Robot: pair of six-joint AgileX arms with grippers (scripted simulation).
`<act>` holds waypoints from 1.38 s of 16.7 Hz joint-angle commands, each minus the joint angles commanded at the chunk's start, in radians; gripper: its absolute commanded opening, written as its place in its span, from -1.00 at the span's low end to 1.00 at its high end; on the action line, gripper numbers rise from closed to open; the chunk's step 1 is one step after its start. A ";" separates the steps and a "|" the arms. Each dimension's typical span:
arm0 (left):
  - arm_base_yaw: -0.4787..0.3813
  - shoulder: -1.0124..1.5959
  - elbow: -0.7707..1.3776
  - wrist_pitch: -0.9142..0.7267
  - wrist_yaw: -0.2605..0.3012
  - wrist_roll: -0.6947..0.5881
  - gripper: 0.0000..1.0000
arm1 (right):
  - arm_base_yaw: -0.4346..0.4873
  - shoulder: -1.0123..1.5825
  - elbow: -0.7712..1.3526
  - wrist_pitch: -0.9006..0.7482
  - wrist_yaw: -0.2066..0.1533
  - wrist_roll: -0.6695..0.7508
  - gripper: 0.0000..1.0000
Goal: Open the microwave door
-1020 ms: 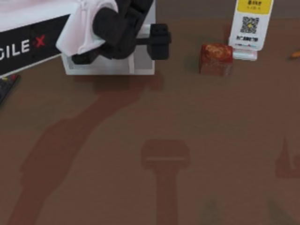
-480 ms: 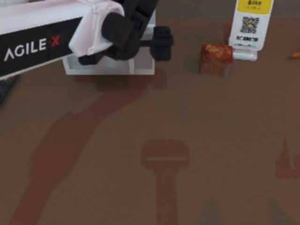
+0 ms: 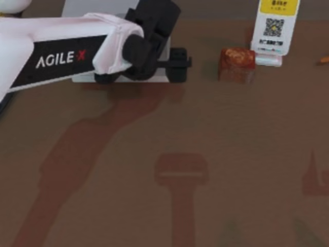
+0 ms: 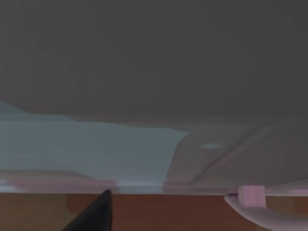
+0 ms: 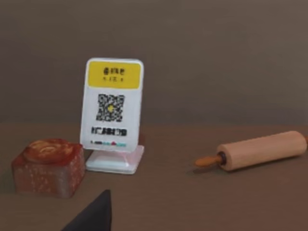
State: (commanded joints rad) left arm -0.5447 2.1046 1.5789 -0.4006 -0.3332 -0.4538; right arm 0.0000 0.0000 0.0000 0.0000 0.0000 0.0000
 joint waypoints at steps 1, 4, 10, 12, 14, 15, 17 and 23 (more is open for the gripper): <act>0.000 0.000 0.000 0.000 0.000 0.000 0.85 | 0.000 0.000 0.000 0.000 0.000 0.000 1.00; 0.000 0.000 0.000 0.000 0.000 0.000 0.40 | 0.000 0.000 0.000 0.000 0.000 0.000 1.00; 0.000 0.000 0.000 0.000 0.000 0.000 -0.51 | 0.000 0.000 0.000 0.000 0.000 0.000 1.00; 0.000 0.000 0.000 0.000 0.000 0.000 -0.81 | 0.000 0.000 0.000 0.000 0.000 0.000 1.00; 0.000 0.000 0.000 0.000 0.000 0.000 -1.00 | 0.000 0.000 0.000 0.000 0.000 0.000 1.00; 0.000 0.000 0.000 0.000 0.000 0.000 -1.00 | 0.000 0.000 0.000 0.000 0.000 0.000 1.00; 0.000 0.000 0.000 0.000 0.000 0.000 -1.00 | 0.000 0.000 0.000 0.000 0.000 0.000 1.00; -0.036 -0.029 -0.053 -0.007 0.015 -0.005 -1.00 | 0.000 0.000 0.000 0.000 0.000 0.000 1.00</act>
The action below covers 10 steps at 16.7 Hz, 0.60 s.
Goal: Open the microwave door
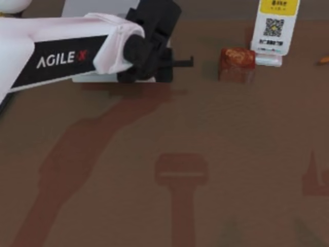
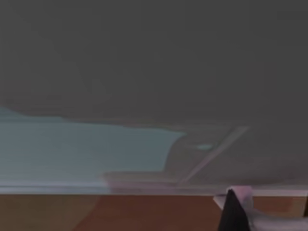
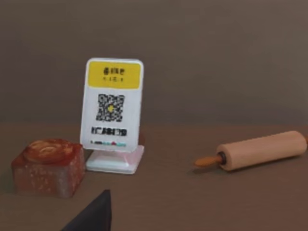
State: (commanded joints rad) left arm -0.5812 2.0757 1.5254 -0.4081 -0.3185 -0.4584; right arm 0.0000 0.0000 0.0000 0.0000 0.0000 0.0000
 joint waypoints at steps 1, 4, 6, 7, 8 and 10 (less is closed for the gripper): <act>0.001 -0.007 -0.011 0.005 -0.005 -0.003 -1.00 | 0.000 0.000 0.000 0.000 0.000 0.000 1.00; 0.003 -0.048 -0.061 0.034 -0.028 -0.019 -1.00 | 0.000 0.000 0.000 0.000 0.000 0.000 1.00; 0.003 -0.059 -0.077 0.041 -0.036 -0.024 -1.00 | 0.000 0.000 0.000 0.000 0.000 0.000 1.00; 0.003 -0.059 -0.077 0.041 -0.036 -0.024 -1.00 | 0.000 0.000 0.000 0.000 0.000 0.000 1.00; 0.003 -0.059 -0.077 0.041 -0.036 -0.024 -1.00 | 0.000 0.000 0.000 0.000 0.000 0.000 1.00; 0.003 -0.059 -0.077 0.041 -0.036 -0.024 -1.00 | 0.000 0.000 0.000 0.000 0.000 0.000 1.00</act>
